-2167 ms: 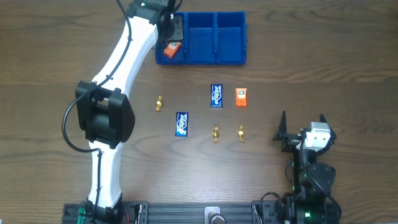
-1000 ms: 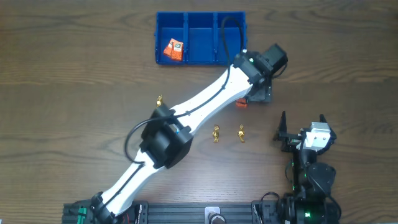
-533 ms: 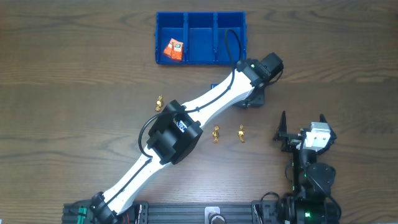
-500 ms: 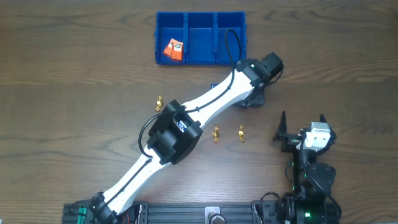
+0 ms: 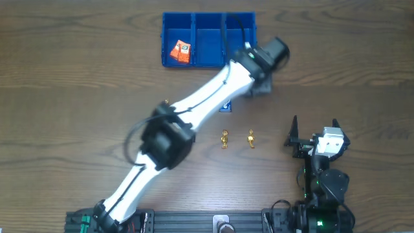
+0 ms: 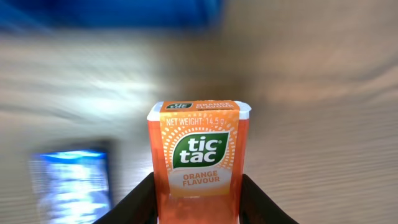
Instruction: Sort Candies Into Trays
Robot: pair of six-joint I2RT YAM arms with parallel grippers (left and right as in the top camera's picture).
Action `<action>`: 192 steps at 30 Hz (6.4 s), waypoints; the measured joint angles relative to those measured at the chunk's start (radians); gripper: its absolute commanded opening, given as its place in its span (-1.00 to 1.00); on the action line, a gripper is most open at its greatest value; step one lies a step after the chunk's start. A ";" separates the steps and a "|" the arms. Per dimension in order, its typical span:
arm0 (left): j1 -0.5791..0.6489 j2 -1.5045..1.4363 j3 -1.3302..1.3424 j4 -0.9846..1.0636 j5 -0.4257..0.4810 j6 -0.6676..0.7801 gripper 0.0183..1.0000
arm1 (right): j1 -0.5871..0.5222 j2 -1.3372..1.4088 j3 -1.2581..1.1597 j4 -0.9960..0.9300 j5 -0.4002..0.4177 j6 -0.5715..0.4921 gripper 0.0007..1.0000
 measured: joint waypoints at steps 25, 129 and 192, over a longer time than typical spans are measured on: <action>0.444 -0.115 0.027 -0.105 0.043 0.334 -0.24 | 0.000 0.000 0.000 0.000 0.000 0.000 1.00; 0.865 -2.407 -2.276 0.966 0.139 0.614 1.00 | 0.000 0.000 0.000 0.000 0.000 -0.003 1.00; 0.865 -2.408 -2.275 0.963 0.131 0.615 1.00 | 0.927 2.031 1.441 -0.770 0.008 0.761 0.99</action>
